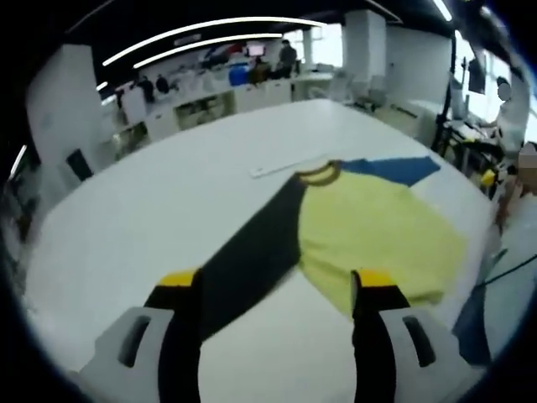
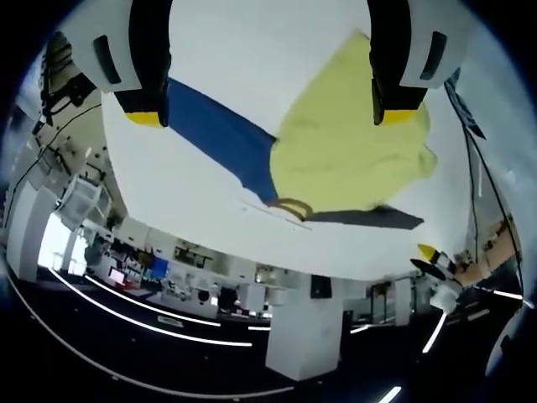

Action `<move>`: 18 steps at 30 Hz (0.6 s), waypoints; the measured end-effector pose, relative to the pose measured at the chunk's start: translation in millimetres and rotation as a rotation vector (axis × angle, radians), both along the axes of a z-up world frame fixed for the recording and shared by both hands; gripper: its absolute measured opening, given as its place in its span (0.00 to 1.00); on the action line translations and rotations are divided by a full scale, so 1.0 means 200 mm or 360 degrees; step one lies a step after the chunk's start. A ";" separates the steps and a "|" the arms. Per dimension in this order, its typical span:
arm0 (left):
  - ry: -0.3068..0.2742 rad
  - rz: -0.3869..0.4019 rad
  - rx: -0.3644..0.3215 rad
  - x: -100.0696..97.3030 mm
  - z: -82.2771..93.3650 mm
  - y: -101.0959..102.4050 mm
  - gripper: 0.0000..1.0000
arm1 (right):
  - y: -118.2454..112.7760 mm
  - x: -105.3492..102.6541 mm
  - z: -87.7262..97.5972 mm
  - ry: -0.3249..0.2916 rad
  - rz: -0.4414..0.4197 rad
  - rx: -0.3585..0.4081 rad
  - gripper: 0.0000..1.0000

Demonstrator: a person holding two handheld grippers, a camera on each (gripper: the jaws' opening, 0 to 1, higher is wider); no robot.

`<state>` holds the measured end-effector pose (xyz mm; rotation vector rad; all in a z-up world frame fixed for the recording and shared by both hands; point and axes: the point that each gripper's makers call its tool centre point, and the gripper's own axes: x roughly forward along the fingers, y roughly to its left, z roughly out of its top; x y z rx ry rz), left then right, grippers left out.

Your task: Fold the garment on the visible template until the final outline fits inside the template.

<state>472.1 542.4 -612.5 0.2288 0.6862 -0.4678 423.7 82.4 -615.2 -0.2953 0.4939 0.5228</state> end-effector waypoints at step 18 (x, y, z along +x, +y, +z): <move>0.0022 -0.0119 -0.0093 -0.20 -0.01 -0.15 0.78 | 0.03 -0.16 -0.09 0.0041 -0.0007 0.0067 1.00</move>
